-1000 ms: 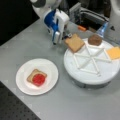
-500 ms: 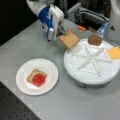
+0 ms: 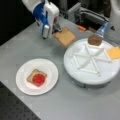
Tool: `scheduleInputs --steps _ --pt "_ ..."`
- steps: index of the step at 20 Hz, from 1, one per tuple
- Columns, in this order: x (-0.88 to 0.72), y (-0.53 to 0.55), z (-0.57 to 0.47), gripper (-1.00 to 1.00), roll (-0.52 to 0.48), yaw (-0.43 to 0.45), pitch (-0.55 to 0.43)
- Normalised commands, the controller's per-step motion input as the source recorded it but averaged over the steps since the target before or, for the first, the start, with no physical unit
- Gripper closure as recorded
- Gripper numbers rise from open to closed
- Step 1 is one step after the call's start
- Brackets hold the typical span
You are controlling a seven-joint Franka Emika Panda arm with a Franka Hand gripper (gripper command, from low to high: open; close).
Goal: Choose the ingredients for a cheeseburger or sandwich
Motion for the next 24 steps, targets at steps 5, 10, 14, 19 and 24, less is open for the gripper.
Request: scheduleInputs --steps 5,10,14,19,24 --pt "0.71 -0.28 0.06 1.00 0.044 0.464 0.166" --pt "0.93 -0.34 -0.07 1.00 0.068 0.502 0.171" --pt "0.90 -0.41 -0.12 1.00 0.113 0.496 0.162" --pt "0.70 -0.47 -0.09 1.00 0.162 0.434 0.190" --pt "0.64 -0.50 -0.09 1.00 0.210 0.332 0.188"
